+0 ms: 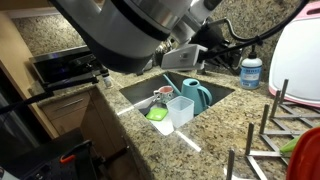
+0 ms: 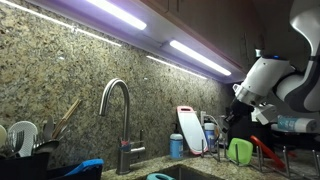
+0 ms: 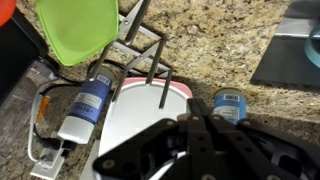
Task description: Put the empty container in the sink, push the soap bottle to the wall and bring the dish reck closer to the sink
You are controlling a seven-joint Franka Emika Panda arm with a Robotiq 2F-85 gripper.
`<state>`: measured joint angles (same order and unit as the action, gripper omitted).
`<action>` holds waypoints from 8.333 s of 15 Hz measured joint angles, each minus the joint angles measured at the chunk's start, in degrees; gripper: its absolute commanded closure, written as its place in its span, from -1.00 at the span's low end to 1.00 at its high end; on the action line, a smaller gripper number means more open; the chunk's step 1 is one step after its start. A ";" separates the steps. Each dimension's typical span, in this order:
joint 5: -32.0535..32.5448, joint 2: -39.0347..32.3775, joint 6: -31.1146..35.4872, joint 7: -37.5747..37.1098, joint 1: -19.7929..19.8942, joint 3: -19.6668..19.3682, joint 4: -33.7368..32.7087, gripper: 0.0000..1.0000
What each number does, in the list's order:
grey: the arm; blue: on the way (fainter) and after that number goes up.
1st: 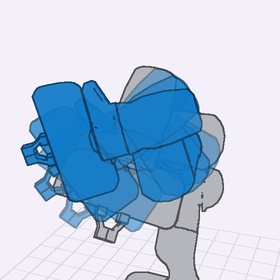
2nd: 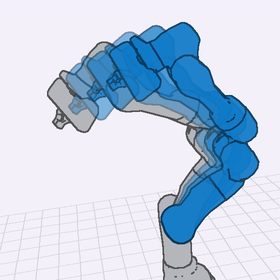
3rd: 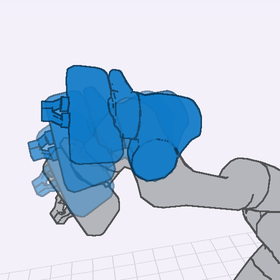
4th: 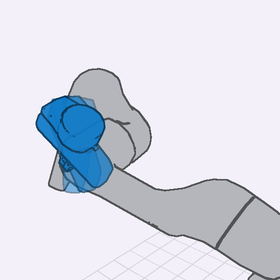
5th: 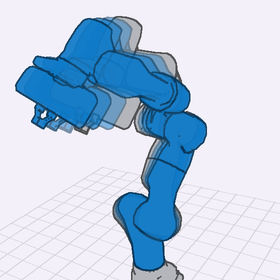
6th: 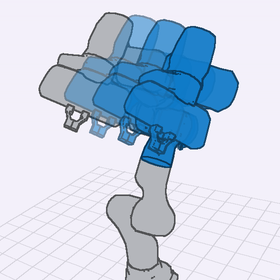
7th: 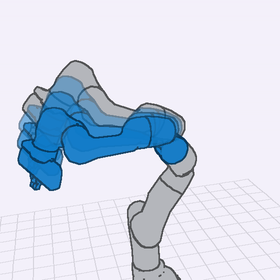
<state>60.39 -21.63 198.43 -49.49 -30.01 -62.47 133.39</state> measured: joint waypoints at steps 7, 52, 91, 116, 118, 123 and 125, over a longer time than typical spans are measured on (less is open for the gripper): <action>-1.09 -0.16 0.00 -0.19 -0.64 0.02 -0.13 0.99; -18.91 -14.83 -7.92 -2.62 -6.22 1.62 -7.87 -1.00; -58.29 -5.38 0.06 58.34 8.77 16.19 3.03 -1.00; -57.57 -8.24 -0.10 61.90 11.98 19.83 5.11 -1.00; -57.91 -9.06 -0.10 61.91 12.49 20.77 4.92 -1.00; -58.42 -10.42 -0.10 61.92 13.66 21.92 4.01 -1.00; -58.42 -10.39 -0.10 61.92 14.87 22.68 3.58 -1.00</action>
<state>1.97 -32.02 198.33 12.43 -15.14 -39.79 136.97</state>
